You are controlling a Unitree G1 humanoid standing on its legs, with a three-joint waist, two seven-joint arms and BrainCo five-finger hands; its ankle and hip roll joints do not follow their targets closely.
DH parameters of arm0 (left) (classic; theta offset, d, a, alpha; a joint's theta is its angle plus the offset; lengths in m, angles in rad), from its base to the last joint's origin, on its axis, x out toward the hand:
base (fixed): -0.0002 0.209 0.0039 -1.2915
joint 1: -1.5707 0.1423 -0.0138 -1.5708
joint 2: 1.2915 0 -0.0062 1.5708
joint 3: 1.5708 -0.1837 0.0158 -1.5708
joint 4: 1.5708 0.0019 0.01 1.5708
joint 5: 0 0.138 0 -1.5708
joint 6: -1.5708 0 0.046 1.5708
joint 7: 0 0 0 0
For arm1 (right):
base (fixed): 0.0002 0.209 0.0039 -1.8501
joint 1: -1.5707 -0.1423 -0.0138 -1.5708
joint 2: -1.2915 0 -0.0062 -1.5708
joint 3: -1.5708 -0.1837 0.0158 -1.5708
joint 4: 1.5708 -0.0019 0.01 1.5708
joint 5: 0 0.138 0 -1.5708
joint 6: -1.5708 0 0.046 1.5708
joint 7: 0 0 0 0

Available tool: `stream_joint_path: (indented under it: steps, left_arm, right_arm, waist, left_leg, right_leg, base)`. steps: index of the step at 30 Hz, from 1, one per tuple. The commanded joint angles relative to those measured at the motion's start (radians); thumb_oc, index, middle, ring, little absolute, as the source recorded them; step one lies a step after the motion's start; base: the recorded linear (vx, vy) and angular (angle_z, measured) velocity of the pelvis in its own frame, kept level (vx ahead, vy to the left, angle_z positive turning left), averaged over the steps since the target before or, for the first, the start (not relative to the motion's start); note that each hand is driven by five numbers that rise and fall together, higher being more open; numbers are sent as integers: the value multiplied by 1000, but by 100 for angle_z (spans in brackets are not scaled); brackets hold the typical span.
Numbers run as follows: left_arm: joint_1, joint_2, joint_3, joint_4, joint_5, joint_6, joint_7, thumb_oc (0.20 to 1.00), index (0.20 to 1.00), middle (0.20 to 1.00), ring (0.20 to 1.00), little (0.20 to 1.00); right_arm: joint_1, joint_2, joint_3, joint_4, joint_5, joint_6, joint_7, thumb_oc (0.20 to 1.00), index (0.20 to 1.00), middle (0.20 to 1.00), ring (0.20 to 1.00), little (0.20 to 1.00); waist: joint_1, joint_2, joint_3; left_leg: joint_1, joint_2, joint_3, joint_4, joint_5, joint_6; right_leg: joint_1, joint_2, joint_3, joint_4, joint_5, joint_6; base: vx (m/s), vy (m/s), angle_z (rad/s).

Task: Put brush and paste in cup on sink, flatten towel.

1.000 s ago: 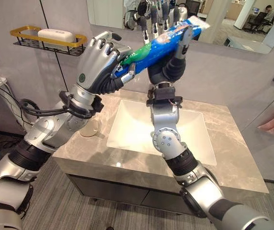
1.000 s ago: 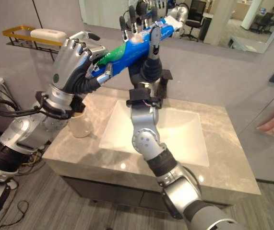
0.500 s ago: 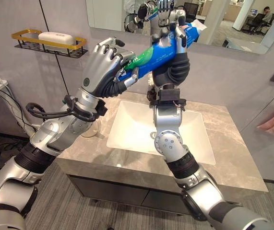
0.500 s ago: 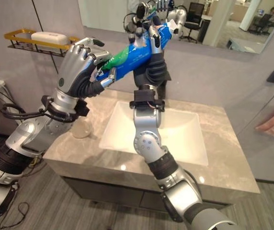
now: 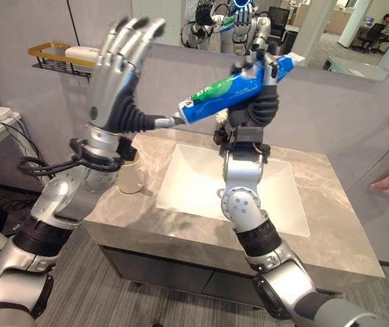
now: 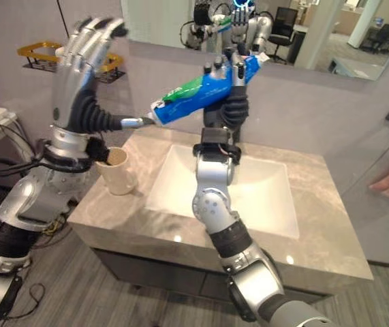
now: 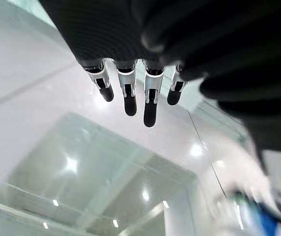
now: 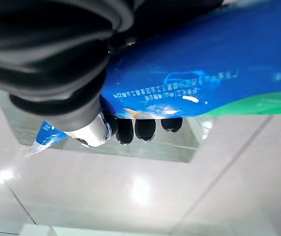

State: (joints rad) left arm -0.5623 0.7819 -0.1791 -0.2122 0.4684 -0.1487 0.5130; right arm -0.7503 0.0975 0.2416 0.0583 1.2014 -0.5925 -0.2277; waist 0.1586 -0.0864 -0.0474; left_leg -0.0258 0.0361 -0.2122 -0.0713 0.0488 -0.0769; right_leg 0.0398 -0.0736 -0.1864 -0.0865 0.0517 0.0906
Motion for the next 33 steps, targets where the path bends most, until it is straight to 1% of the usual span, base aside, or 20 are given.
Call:
stream_joint_path:
  steps: [1,4,7,8,9,10,12,14,16,17,18,20,21,23,24,25,27,29,30,33]
  left_arm:
    - [52,55,105,-20,-46,-2,58,1000,1000,1000,1000,1000]
    - [259,79,284,-67,-19,0,94,1000,1000,1000,1000,1000]
    - [434,48,394,-49,-17,2,122,1000,1000,1000,1000,1000]
    - [476,30,416,-49,-27,-2,125,1000,1000,1000,1000,1000]
    - [536,2,438,-29,-53,-5,122,1000,1000,1000,1000,1000]
    - [541,0,441,-31,-54,-7,121,1000,1000,1000,1000,1000]
    - [611,-47,450,20,-115,-18,111,1000,1000,1000,1000,1000]
    - [691,-82,450,142,-219,-23,71,1000,1000,1000,1000,1000]
    - [732,-104,445,220,-270,-16,48,1000,1000,1000,1000,1000]
    - [731,-104,444,221,-271,-17,48,1000,1000,1000,1000,1000]
    - [752,-139,421,355,-357,-10,19,1000,1000,1000,1000,1000]
    - [746,-155,379,494,-407,7,-10,1000,1000,1000,1000,1000]
    - [736,-154,349,568,-417,17,-27,1000,1000,1000,1000,1000]
    - [727,-158,328,603,-426,17,-38,1000,1000,1000,1000,1000]
    - [718,-165,292,685,-447,25,-80,1000,1000,1000,1000,1000]
    - [714,-165,289,689,-448,23,-80,1000,1000,1000,1000,1000]
    - [701,-168,236,752,-454,22,-120,1000,1000,1000,1000,1000]
    - [691,-172,223,784,-458,18,-124,1000,1000,1000,1000,1000]
    - [682,-176,192,804,-451,13,-145,1000,1000,1000,1000,1000]
    - [684,-179,183,831,-448,7,-155,1000,1000,1000,1000,1000]
  right_arm:
    - [-55,-31,-38,-24,-75,-26,0,200,200,200,200,200]
    - [-48,-72,-34,-20,-99,-1,11,200,200,200,200,200]
    - [-45,-88,-54,-23,-95,-4,23,200,200,200,200,200]
    - [-41,-92,-55,-27,-93,-5,28,200,200,200,200,200]
    - [-37,-96,-56,-28,-95,-3,30,200,200,200,200,200]
    - [-35,-96,-53,-29,-95,-3,30,200,200,200,200,200]
    - [-24,-108,-49,-23,-103,9,31,200,200,200,200,200]
    - [-29,-147,-42,-10,-151,41,21,200,200,200,200,200]
    - [-30,-154,-44,-3,-150,52,35,200,200,200,200,200]
    - [-30,-155,-44,-3,-149,52,36,200,200,200,200,200]
    - [-33,-157,-44,5,-150,58,39,200,200,200,200,200]
    - [-31,-152,-41,15,-146,63,46,200,200,200,200,200]
    - [-29,-152,-35,28,-144,66,51,200,200,200,200,200]
    - [-28,-156,-38,34,-145,67,50,200,200,200,200,200]
    - [-24,-165,-39,43,-155,68,50,200,200,200,200,200]
    - [-25,-167,-40,43,-156,68,49,200,200,200,200,200]
    - [-29,-194,-43,61,-193,71,37,200,200,200,200,200]
    - [-29,-199,-46,63,-200,71,32,200,200,200,200,200]
    - [-24,-215,-53,76,-228,67,19,200,200,200,200,200]
    - [-15,-231,-57,79,-261,68,10,200,200,200,200,200]
  waist:
    - [28,-1,-37]
    - [57,-9,-28]
    - [95,-22,-17]
    - [102,-25,-14]
    - [114,-28,-11]
    - [111,-27,-13]
    - [131,-34,-5]
    - [163,-45,12]
    - [182,-50,19]
    - [180,-49,18]
    - [197,-53,26]
    - [208,-58,31]
    - [212,-59,34]
    - [214,-61,36]
    - [218,-63,42]
    - [217,-62,42]
    - [220,-63,54]
    - [220,-62,58]
    - [225,-60,64]
    - [228,-59,64]
  left_leg:
    - [27,-50,-21,-16,-51,65]
    - [22,-53,-36,-16,-47,62]
    - [13,-58,-57,-16,-47,61]
    - [4,-62,-64,-16,-37,62]
    - [3,-63,-71,-16,-42,60]
    - [-1,-65,-73,-16,-35,61]
    - [-14,-72,-89,-16,-27,61]
    - [-29,-76,-106,-16,-22,61]
    - [-35,-81,-117,-16,-18,63]
    - [-39,-83,-118,-16,-12,64]
    - [-46,-89,-130,-16,-7,67]
    - [-50,-94,-137,-16,-10,68]
    - [-53,-97,-146,-16,-7,68]
    - [-59,-101,-155,-16,0,70]
    - [-59,-105,-170,-16,1,71]
    - [-63,-107,-173,-16,6,72]
    - [-65,-112,-193,-16,8,75]
    - [-67,-116,-200,-16,10,75]
    - [-67,-123,-220,-16,16,78]
    - [-66,-131,-233,-16,18,80]
  right_leg:
    - [57,-40,4,2,-56,7]
    - [62,-43,-10,1,-59,6]
    - [65,-45,-30,1,-67,5]
    - [62,-47,-38,0,-61,6]
    - [66,-48,-46,0,-69,5]
    - [64,-49,-47,-1,-63,6]
    - [61,-50,-60,-1,-64,6]
    - [59,-52,-79,-1,-68,8]
    - [57,-54,-91,-1,-65,10]
    - [54,-56,-92,-1,-60,11]
    - [55,-57,-104,-1,-59,13]
    - [59,-58,-114,-1,-63,15]
    - [61,-59,-122,0,-63,15]
    - [60,-62,-131,1,-60,16]
    - [60,-64,-145,20,-71,15]
    - [57,-65,-147,21,-67,16]
    - [45,-69,-161,67,-90,14]
    - [42,-70,-165,79,-96,13]
    - [37,-75,-183,109,-112,11]
    - [42,-79,-197,117,-122,12]
  base:
    - [-8,-10,13]
    - [-9,-7,13]
    - [-1,-10,16]
    - [20,-15,32]
    - [-16,5,38]
    - [-5,-2,34]
    - [-31,1,36]
    - [-8,-19,30]
    - [-7,1,25]
    - [-17,28,12]
    - [-23,29,11]
    - [18,22,18]
    - [10,23,16]
    - [7,35,14]
    - [21,40,37]
    - [23,43,38]
    - [0,40,30]
    - [9,38,31]
    - [27,46,26]
    - [28,37,26]
